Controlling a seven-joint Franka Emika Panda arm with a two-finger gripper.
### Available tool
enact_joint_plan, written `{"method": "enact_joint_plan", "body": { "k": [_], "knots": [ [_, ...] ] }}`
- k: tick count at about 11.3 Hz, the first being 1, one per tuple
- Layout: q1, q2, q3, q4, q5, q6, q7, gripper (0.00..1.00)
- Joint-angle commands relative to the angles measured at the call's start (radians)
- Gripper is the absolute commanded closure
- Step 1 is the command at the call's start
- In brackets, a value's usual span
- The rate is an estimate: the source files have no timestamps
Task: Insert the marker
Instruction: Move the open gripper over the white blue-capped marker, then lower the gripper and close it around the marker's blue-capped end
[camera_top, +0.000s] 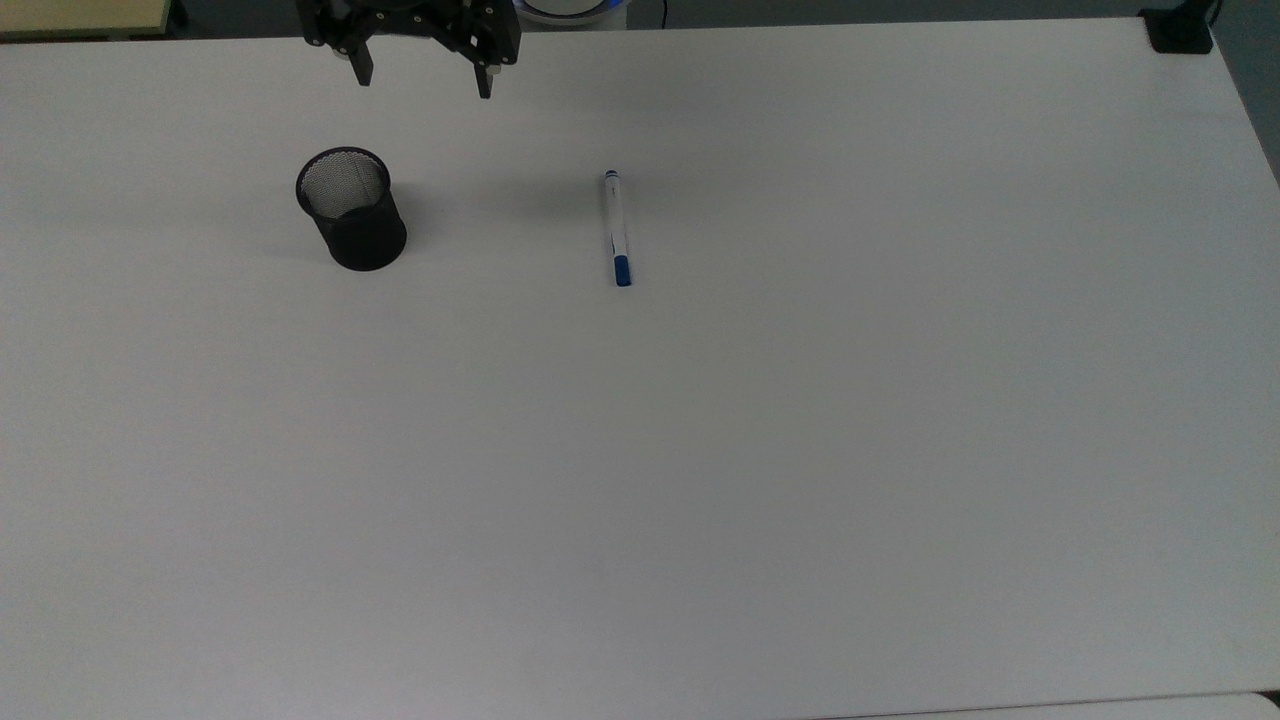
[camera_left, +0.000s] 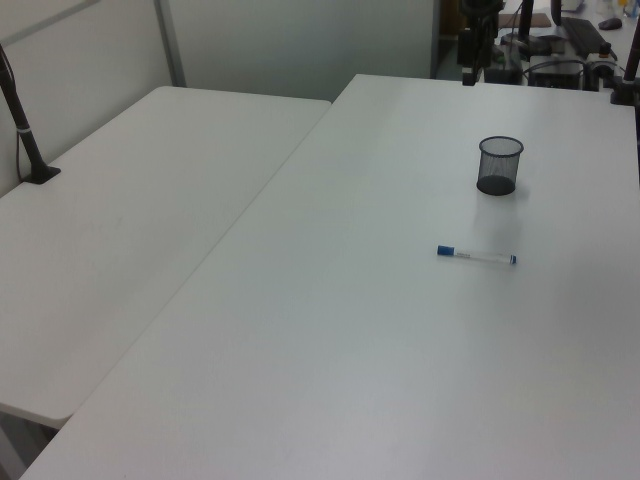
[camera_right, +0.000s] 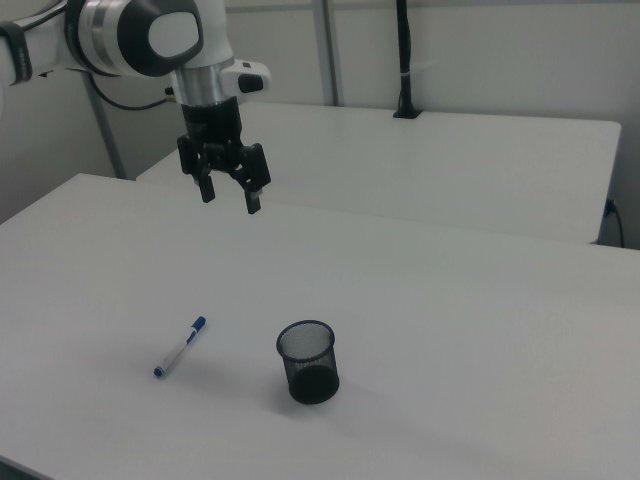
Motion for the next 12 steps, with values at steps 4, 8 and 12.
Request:
{"method": "enact_joint_plan", "body": {
  "k": [4,8,12],
  "knots": [
    [0.085,0.068,0.008,-0.081,0.001,0.107,-0.027,0.0],
    [0.112,0.078,0.1,-0.247,-0.002,0.233,-0.008,0.0],
    [0.114,0.13,0.146,-0.347,-0.005,0.368,-0.002,0.15]
  ]
}}
